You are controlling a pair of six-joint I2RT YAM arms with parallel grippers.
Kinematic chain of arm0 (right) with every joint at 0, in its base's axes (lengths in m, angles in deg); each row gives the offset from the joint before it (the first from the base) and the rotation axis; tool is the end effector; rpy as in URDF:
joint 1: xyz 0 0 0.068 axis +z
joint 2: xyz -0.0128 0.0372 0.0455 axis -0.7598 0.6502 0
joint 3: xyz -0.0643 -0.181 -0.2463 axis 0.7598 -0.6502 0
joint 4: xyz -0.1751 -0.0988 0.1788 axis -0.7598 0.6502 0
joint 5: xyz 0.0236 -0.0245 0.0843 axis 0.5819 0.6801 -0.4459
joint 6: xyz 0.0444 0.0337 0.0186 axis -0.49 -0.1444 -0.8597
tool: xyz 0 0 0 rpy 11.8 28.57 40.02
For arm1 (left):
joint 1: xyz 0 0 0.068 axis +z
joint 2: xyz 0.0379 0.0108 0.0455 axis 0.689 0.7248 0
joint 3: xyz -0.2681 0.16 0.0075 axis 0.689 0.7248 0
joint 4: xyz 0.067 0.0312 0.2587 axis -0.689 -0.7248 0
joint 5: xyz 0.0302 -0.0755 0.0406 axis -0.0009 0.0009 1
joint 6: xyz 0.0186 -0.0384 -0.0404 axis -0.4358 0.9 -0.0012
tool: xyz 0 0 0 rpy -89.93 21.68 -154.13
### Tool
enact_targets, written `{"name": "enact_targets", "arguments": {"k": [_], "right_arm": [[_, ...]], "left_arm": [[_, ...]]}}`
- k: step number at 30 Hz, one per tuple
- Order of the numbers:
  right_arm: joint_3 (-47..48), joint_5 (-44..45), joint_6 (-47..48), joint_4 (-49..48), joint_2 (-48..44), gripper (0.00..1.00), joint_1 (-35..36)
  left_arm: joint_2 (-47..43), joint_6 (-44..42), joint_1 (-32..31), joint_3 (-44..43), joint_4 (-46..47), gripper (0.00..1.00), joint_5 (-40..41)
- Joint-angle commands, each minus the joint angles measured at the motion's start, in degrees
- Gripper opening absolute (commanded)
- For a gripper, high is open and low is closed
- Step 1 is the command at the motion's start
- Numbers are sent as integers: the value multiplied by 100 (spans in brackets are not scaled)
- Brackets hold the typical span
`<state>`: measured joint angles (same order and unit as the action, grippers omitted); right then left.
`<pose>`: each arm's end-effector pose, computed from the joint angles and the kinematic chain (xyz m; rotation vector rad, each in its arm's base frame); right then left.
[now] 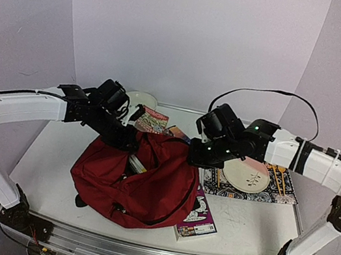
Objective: Pack the student bag
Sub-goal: Put down the student bag with the book, then grab the student bag from the lower front pocket.
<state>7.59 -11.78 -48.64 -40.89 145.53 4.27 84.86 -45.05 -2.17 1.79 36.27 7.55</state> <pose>0.2307 0.3089 0.3476 -0.2254 2.2722 0.8349 0.2262 -0.2457 0.3168 0.6081 2.5180 -0.7733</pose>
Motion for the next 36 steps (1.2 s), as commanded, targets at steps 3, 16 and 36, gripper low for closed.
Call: {"name": "enact_targets", "arguments": {"k": [3, 16, 36], "right_arm": [[-191, 447, 24, 334, -367, 4, -19], [295, 1017, 437, 1126, 160, 20, 112], [1990, 835, 1655, 1314, 1208, 53, 913]], "left_arm": [[394, 79, -63, -417, 642, 0, -134], [532, 373, -93, -111, 1113, 10, -184], [-1772, 571, 347, 1606, 111, 55, 169]]}}
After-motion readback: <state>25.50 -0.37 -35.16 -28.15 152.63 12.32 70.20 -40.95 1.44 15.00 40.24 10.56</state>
